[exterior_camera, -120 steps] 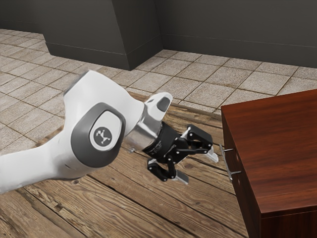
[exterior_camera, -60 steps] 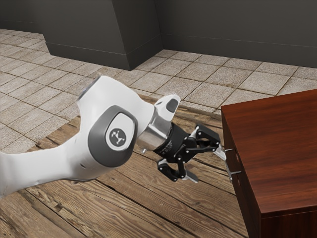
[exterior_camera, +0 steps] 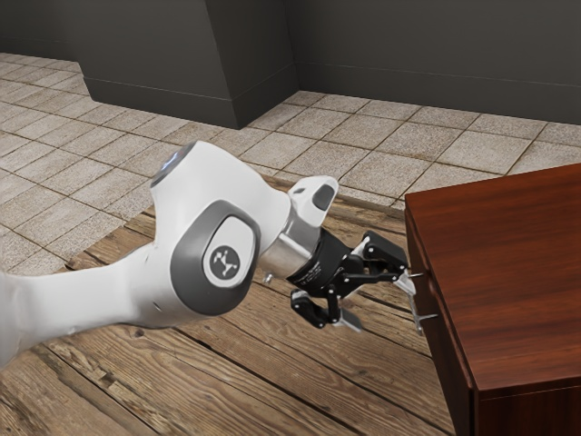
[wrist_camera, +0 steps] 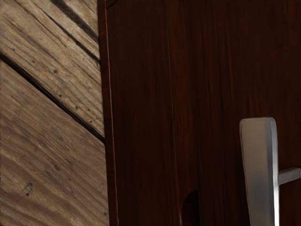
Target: Pull the drawer handle with one arm to open the drawer
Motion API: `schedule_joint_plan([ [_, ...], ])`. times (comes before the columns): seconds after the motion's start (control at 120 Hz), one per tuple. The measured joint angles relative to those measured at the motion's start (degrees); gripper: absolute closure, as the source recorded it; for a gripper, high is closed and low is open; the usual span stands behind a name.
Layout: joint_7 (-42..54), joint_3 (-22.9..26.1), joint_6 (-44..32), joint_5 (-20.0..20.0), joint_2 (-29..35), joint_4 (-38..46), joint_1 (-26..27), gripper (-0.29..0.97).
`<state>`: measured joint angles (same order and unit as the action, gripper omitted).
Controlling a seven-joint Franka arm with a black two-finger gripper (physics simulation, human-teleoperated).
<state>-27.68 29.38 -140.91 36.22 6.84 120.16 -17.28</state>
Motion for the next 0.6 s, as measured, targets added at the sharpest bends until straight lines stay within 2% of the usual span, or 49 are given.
schedule_joint_plan([
  [0.6, 0.21, 0.41, -0.21, -2.56, 2.39, 2.37, -0.41, 0.01],
])
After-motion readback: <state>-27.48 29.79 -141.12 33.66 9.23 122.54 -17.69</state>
